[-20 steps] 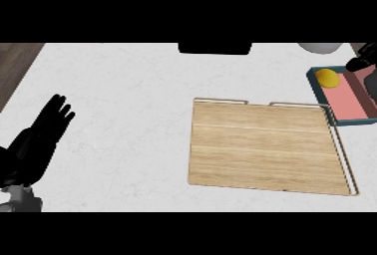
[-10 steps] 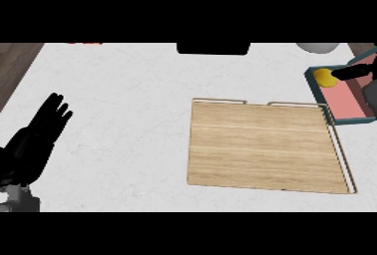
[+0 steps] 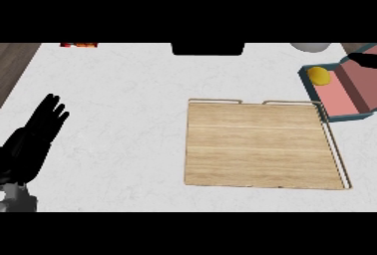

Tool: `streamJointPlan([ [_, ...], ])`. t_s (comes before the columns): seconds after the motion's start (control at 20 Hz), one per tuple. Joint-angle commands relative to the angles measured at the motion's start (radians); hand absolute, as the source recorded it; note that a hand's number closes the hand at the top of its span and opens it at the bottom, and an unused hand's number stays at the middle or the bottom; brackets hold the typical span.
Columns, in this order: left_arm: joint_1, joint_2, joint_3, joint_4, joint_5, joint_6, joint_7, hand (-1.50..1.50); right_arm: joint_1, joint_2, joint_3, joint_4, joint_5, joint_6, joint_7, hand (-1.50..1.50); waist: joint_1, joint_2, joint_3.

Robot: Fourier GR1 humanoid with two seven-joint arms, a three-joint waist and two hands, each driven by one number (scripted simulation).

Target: Pick the lemon from the tray and place it in the cardboard box

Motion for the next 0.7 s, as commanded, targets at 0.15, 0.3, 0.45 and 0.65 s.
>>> streamJointPlan([
  [0.15,-0.033,-0.017,-0.010,0.005,-0.023,0.041,0.027,0.00,0.101,-0.063,-0.078,-0.129,-0.166,0.083,-0.068,-1.50,-0.012,-0.005,-0.001],
  [0.3,0.023,-0.021,0.002,-0.009,-0.026,0.024,-0.021,0.00,0.213,-0.067,-0.082,-0.243,-0.230,0.166,-0.060,-1.50,-0.016,-0.008,-0.002],
  [0.45,-0.024,-0.003,0.010,0.019,-0.005,0.009,0.007,0.00,0.319,-0.034,-0.037,-0.391,-0.252,0.249,-0.036,-1.50,-0.023,-0.009,-0.003],
  [0.65,0.023,0.010,0.028,-0.032,0.018,-0.018,0.015,0.00,0.408,-0.096,-0.096,-0.383,-0.359,0.308,-0.112,-1.50,-0.007,-0.005,-0.002],
])
